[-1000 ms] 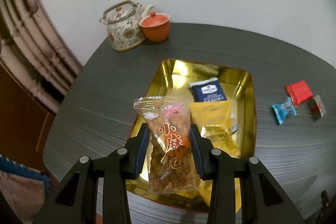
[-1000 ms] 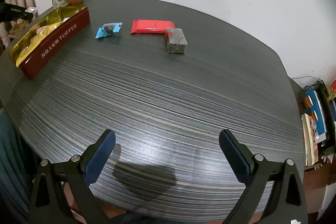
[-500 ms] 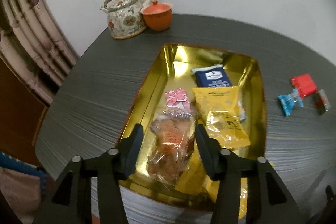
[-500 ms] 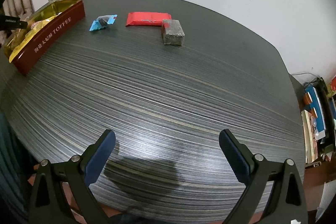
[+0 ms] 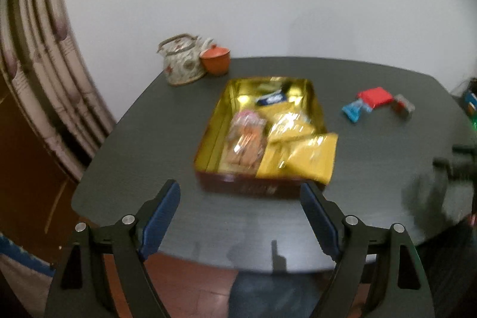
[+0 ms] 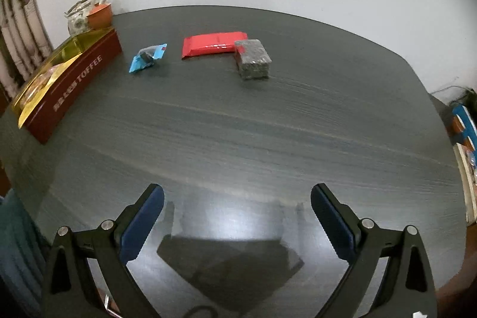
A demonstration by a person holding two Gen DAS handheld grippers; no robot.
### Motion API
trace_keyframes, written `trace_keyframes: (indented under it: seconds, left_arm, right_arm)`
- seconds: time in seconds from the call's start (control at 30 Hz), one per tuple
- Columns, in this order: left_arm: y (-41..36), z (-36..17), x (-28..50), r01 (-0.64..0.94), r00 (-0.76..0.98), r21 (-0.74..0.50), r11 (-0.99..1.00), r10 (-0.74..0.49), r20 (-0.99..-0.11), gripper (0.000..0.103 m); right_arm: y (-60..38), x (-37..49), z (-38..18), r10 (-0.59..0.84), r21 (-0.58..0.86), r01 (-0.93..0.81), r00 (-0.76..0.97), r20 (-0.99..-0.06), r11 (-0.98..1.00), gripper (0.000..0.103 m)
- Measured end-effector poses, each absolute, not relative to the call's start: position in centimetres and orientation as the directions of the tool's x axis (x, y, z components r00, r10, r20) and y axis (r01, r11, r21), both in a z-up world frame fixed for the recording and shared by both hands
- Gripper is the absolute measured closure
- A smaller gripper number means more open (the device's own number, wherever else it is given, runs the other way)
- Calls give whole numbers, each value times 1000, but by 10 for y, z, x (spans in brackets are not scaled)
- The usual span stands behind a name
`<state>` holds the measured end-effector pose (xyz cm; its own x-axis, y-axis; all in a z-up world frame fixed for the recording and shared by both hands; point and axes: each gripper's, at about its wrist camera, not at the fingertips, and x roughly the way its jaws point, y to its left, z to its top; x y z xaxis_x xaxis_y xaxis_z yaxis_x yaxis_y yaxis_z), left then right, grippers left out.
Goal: Organize snacks
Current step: 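Grasp the grey sesame block with the right tool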
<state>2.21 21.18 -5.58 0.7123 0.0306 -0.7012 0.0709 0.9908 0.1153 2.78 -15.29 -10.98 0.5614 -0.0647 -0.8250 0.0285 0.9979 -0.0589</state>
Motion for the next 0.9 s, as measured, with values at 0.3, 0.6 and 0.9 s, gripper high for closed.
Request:
trace_keyframes:
  seconds: [0.3,0.6,0.9]
  left_arm:
    - [236,-58,14,6,716,9,1000,2,-698,20]
    - [224,-53,12,68,742,26,997,-33,-670,20]
    - [220,-47,6,67,753,26,997,-34,-657,20]
  right_arm:
    - [-163,147,-102,-65,-79,-2,543,-837,997,6]
    - [-183,210,-125,-31,-33,5,478,-878,999,70]
    - [-154,187,-93,-93,-124,-18,557,-825,992,71]
